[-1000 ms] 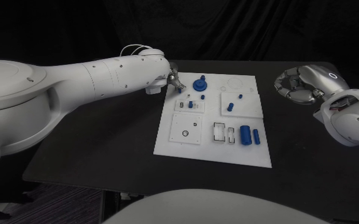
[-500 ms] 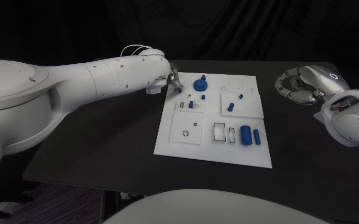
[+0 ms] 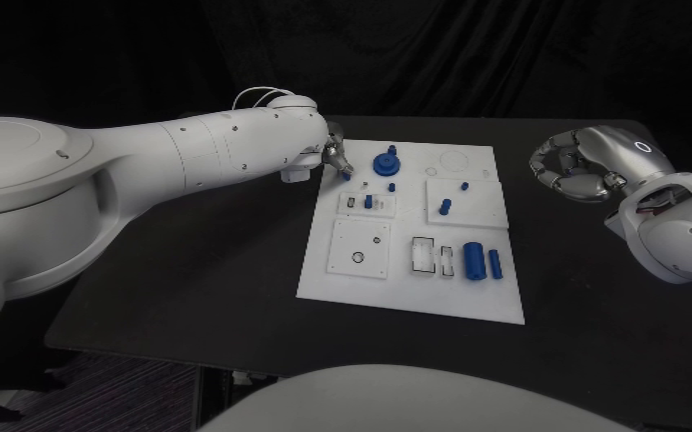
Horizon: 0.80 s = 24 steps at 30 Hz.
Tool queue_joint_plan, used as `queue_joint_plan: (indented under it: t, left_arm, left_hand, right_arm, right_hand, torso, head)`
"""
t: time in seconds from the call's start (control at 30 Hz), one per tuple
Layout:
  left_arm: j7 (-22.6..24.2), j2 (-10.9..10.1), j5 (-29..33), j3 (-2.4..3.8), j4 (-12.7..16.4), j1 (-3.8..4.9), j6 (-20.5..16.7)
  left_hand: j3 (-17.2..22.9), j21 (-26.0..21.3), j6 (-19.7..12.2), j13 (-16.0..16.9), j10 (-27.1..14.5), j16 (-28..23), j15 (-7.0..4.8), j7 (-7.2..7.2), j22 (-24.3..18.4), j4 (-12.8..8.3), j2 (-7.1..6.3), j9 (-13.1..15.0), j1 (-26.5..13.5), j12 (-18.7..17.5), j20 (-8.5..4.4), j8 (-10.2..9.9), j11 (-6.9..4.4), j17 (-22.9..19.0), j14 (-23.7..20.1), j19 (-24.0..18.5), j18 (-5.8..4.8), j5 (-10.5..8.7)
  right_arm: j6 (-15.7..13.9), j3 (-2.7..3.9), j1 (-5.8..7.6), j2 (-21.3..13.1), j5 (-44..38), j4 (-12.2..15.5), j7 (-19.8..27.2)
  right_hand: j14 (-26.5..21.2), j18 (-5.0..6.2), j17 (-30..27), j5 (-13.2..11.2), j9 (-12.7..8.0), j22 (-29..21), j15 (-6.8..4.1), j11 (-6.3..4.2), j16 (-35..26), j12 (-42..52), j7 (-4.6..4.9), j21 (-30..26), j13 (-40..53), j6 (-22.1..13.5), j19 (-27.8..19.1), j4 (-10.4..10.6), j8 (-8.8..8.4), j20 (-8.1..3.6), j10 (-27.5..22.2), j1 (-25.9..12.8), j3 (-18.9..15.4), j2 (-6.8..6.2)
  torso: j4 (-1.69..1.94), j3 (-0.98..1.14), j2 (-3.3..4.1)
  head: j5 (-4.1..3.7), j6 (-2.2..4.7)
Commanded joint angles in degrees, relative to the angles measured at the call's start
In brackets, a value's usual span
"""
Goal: Assemble the parts on the task board
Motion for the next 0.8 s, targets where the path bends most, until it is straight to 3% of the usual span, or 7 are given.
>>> queue_joint_plan:
  t: [0.03, 0.27, 0.37, 0.43, 0.8]
  left_arm:
    - [1.0, 0.0, -0.2, 0.04, 0.1, -0.15, 1.2]
    - [1.4, -0.2, -0.2, 0.04, 0.6, -0.17, 0.5]
    - [1.5, -0.4, -0.2, 0.04, 1.2, -0.17, -0.7]
    - [1.3, -0.7, -0.2, 0.04, 1.7, -0.18, -1.5]
    - [-2.8, -3.5, 0.2, 0.04, 6.5, -0.16, -7.0]
  left_hand:
    - [1.0, -0.4, 0.2, 15.0, 6.0, 0.1, 0.09, -0.16, 11.9, -0.4, -0.29, 0.1, 0.5, 0.2, -0.04, -0.3, -0.17, 15.1, 6.1, 1.0, 0.72, -0.25]
    - [3.0, -0.2, 0.8, 15.0, 6.0, 0.1, -0.02, -0.31, 11.9, -1.3, -0.93, 0.4, 0.6, 0.2, -0.14, 0.0, -0.33, 15.1, 6.1, 1.1, 0.68, -0.06]
    - [5.2, 0.2, 2.3, 15.0, 6.0, 0.1, -0.38, -0.78, 12.0, -2.0, -1.80, 0.6, -0.1, 0.2, -0.45, 0.6, -0.71, 15.1, 6.1, 1.4, 0.58, 0.89]
    - [6.8, 0.3, 2.9, 15.0, 6.0, 0.1, -0.55, -0.96, 12.1, -2.5, -2.31, 0.5, -0.5, 0.2, -0.61, 0.6, -0.92, 15.1, 6.1, 1.5, 0.56, 0.48]
    - [11.2, 0.3, 4.5, 15.0, 6.0, 0.1, -0.91, -1.26, 12.1, -4.0, -3.99, -0.2, -2.0, 0.2, -0.99, 0.2, -1.26, 15.1, 6.1, 1.6, 0.54, 0.00]
  right_arm:
    - [0.1, 0.05, -0.10, -0.1, -0.3, 0.1, -0.8]
    - [0.1, 0.05, -0.10, 0.0, -0.3, 0.1, -0.9]
    - [0.1, 0.05, -0.10, 0.0, -0.3, 0.1, -0.9]
    - [0.1, 0.05, -0.10, 0.0, -0.3, 0.1, -0.9]
    - [0.1, 0.05, -0.10, -0.2, -0.3, 0.0, -1.2]
  right_hand:
    - [-0.2, -0.02, -0.1, 0.2, 0.1, 4.5, -0.23, -0.12, -0.2, -0.2, -0.09, -0.3, 0.0, 0.0, 0.1, -0.3, 0.30, -0.19, -0.1, 0.3, 0.0, 0.03]
    - [-0.1, -0.01, 0.0, 0.2, 0.1, 4.5, -0.23, -0.12, -0.2, -0.2, -0.09, -0.3, 0.0, 0.0, 0.1, -0.3, 0.31, -0.20, -0.1, 0.4, 0.0, 0.04]
    - [-0.2, -0.01, -0.1, 0.2, 0.1, 4.5, -0.24, -0.12, -0.3, -0.3, -0.09, -0.4, 0.0, 0.0, 0.1, -0.4, 0.32, -0.20, -0.2, 0.5, 0.1, 0.05]
    - [-0.2, -0.01, -0.1, 0.2, 0.1, 4.5, -0.24, -0.12, -0.3, -0.3, -0.09, -0.4, 0.0, 0.0, 0.1, -0.4, 0.32, -0.20, -0.2, 0.5, 0.1, 0.05]
    - [-0.2, -0.01, -0.2, 0.2, 0.1, 4.5, -0.23, -0.11, -0.4, -0.4, -0.07, -0.4, -0.2, 0.0, 0.1, -0.6, 0.35, -0.21, -0.3, 0.6, 0.1, 0.09]
  torso:
    - [-0.03, -0.02, -0.06]
    - [0.00, 0.04, 0.00]
    - [0.01, 0.03, 0.01]
    - [0.00, 0.02, 0.01]
    - [0.05, -0.04, -0.08]
  head:
    - [0.05, -0.01]
    - [0.14, -0.01]
    - [0.13, -0.01]
    - [0.14, -0.01]
    - [0.02, -0.01]
